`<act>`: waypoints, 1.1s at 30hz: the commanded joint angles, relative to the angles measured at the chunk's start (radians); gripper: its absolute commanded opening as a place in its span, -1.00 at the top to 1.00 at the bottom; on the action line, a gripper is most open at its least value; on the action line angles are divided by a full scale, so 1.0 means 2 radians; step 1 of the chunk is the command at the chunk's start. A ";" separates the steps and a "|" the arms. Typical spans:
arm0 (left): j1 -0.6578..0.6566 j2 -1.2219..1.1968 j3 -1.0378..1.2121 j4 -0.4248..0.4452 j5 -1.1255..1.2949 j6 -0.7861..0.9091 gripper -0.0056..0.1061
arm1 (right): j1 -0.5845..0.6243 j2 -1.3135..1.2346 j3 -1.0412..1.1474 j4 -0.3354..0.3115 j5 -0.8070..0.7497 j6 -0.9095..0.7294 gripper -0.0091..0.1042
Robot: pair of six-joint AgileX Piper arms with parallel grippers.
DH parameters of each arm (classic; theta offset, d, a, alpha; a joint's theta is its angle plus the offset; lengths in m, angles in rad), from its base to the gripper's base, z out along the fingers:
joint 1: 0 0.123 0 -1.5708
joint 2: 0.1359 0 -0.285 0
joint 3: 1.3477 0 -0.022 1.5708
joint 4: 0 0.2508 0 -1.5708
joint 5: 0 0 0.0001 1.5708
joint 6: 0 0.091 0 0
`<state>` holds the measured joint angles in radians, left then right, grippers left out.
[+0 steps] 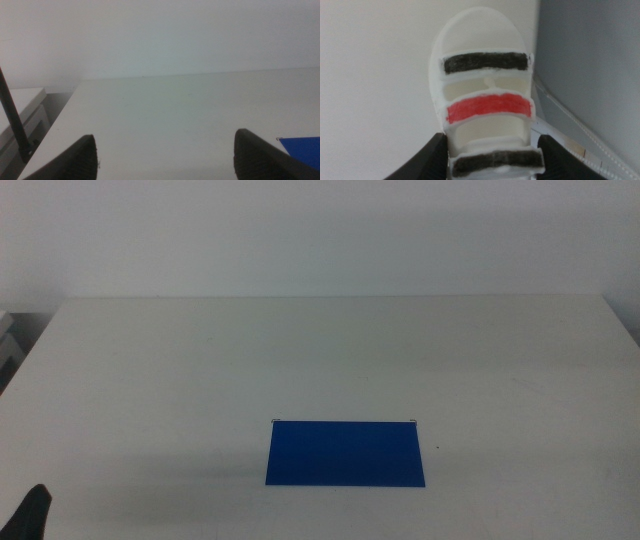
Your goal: Use one arm to grab the shoe from the table and place it on the mat.
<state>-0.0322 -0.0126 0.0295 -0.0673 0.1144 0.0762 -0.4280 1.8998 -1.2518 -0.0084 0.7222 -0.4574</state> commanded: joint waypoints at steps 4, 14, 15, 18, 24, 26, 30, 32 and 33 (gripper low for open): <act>-0.002 -0.007 0.004 -0.005 -0.041 -0.002 -0.78 | 0.028 -0.060 -0.025 -0.001 0.013 -0.005 0.91; -0.002 -0.007 0.004 -0.005 -0.041 -0.002 -0.78 | 0.164 -0.106 -0.085 -0.002 0.114 0.006 0.91; -0.002 -0.007 0.004 -0.005 -0.041 -0.002 -0.78 | 0.183 -0.106 -0.093 -0.002 0.122 0.014 0.91; -0.002 -0.007 0.004 -0.005 -0.041 -0.002 -0.78 | 0.241 -0.106 -0.109 -0.002 0.126 0.036 0.91; -0.002 -0.007 0.004 -0.005 -0.041 -0.002 -0.78 | 0.345 -0.103 -0.128 -0.005 0.117 0.051 0.91; -0.002 -0.007 0.004 -0.005 -0.041 -0.002 -0.78 | 0.380 -0.093 -0.138 -0.005 0.115 0.053 0.91; -0.002 -0.007 0.004 -0.005 -0.041 -0.002 -0.78 | 0.439 -0.056 -0.178 -0.005 0.129 0.055 0.91; -0.002 -0.007 0.004 -0.005 -0.041 -0.002 -0.78 | 0.464 -0.033 -0.204 -0.005 0.140 0.055 0.91; -0.002 -0.007 0.004 -0.005 -0.041 -0.002 -0.78 | 0.476 -0.020 -0.221 -0.005 0.146 0.055 0.91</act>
<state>-0.0322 -0.0126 0.0295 -0.0673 0.1144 0.0762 0.4922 1.8833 -1.6239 -0.0075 1.0202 -0.3470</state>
